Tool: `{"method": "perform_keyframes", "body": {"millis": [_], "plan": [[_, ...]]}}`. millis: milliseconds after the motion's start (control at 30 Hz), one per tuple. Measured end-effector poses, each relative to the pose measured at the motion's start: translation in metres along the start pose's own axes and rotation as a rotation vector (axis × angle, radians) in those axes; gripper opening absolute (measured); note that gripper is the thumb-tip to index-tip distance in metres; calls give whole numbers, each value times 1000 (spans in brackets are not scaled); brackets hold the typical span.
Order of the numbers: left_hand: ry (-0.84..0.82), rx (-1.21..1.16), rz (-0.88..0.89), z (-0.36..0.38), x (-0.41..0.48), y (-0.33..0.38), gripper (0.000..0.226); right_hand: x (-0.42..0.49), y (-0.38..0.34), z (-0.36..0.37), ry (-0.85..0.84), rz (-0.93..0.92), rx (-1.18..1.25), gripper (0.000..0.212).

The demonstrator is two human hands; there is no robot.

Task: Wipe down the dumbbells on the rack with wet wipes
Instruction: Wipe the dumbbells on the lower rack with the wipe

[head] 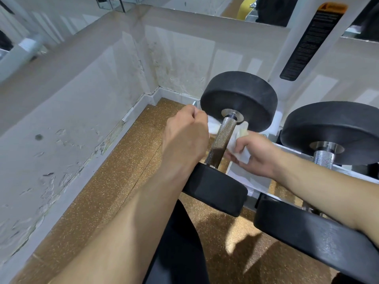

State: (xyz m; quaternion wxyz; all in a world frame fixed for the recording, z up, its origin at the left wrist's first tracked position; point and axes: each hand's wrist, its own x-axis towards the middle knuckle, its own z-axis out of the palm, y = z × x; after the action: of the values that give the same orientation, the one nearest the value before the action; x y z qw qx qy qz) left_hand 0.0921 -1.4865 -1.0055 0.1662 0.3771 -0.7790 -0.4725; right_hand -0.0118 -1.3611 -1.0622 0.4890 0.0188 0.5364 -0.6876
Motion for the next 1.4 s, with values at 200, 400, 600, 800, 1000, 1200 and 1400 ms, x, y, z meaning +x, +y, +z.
{"method": "perform_keyframes", "body": {"millis": [200, 400, 600, 800, 1000, 1200, 1400], "plan": [[-9, -15, 11, 0, -1, 2, 27, 7, 0, -9, -44, -38, -49, 58], [-7, -10, 22, 0, -1, 0, 30, -1, 32, -15, -160, 87, -450, 45], [-26, -22, 18, -1, 0, 0, 28, 2, 29, -24, -296, -28, -1452, 13], [-39, 21, 27, -2, 1, -4, 25, -19, -11, -5, -332, -92, -1553, 25], [-289, 107, 152, -5, 2, -2, 22, -50, -47, -9, -207, -193, -1164, 34], [-503, -117, 315, -15, -6, -6, 32, -72, -64, 1, -266, -278, -914, 21], [-487, -149, 369, -18, -5, -8, 15, -75, -70, 1, -154, -310, -830, 27]]}}
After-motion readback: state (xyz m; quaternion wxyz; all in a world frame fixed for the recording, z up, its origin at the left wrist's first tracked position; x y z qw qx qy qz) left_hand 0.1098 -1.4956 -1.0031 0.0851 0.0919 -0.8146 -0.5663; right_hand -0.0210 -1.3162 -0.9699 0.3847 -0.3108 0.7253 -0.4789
